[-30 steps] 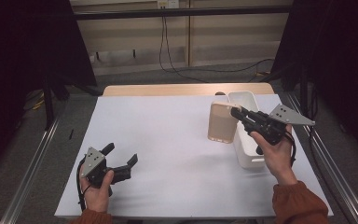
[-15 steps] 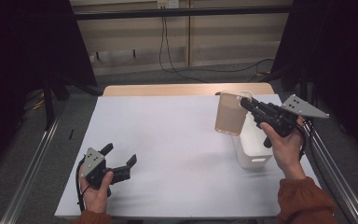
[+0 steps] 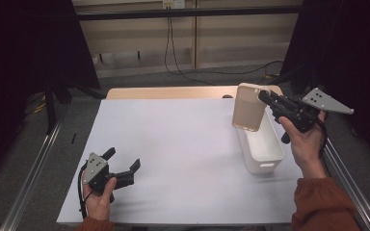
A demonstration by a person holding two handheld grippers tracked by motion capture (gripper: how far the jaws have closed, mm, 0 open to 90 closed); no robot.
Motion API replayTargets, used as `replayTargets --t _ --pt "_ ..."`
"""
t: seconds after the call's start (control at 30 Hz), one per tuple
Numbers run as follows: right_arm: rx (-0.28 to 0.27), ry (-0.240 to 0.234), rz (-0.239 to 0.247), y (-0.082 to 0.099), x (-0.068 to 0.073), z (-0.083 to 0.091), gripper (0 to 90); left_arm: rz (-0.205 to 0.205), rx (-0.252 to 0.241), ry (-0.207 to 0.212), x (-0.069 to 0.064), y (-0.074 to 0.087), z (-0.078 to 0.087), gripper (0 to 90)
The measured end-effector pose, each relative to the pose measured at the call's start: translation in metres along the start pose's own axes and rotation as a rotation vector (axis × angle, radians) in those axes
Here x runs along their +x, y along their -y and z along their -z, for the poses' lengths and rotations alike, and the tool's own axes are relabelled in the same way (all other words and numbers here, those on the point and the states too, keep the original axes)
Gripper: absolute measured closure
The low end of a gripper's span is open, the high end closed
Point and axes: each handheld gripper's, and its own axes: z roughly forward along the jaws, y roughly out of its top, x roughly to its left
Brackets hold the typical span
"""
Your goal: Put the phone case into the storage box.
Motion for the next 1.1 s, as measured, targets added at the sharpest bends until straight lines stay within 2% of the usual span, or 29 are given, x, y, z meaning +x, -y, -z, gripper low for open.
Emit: replayTargets --t 0.07,0.2,0.33,0.67,0.87,0.93,1.0,1.1 --pt "-0.002 0.007 -0.001 -0.001 -0.003 0.0 81.0 0.0 0.0 0.016 -0.001 0.0 0.0 1.7" --pt "-0.001 0.019 0.005 -0.002 -0.011 0.0 81.1 -0.003 0.002 0.008 0.0 0.0 0.001 1.7" --pt "-0.007 0.042 0.002 -0.003 -0.019 0.002 81.1 0.033 0.01 0.004 0.0 0.001 -0.001 2.1" --pt "-0.005 0.096 0.006 -0.003 -0.042 0.003 81.1 0.007 0.01 0.015 -0.003 0.001 -0.001 2.3" --pt "-0.019 0.107 -0.019 0.004 -0.05 -0.006 81.2 0.019 0.015 0.022 -0.002 0.002 -0.002 2.3" --pt "-0.014 0.108 -0.014 0.006 -0.051 -0.009 81.2 0.004 0.018 0.022 -0.002 0.002 -0.002 2.4" --pt "-0.008 0.109 -0.004 0.008 -0.053 -0.011 81.2 0.017 0.016 0.027 -0.004 0.002 -0.003 2.1" --pt "0.001 0.11 0.004 0.013 -0.054 -0.015 81.1 0.01 0.022 0.033 -0.003 0.002 -0.004 2.0"
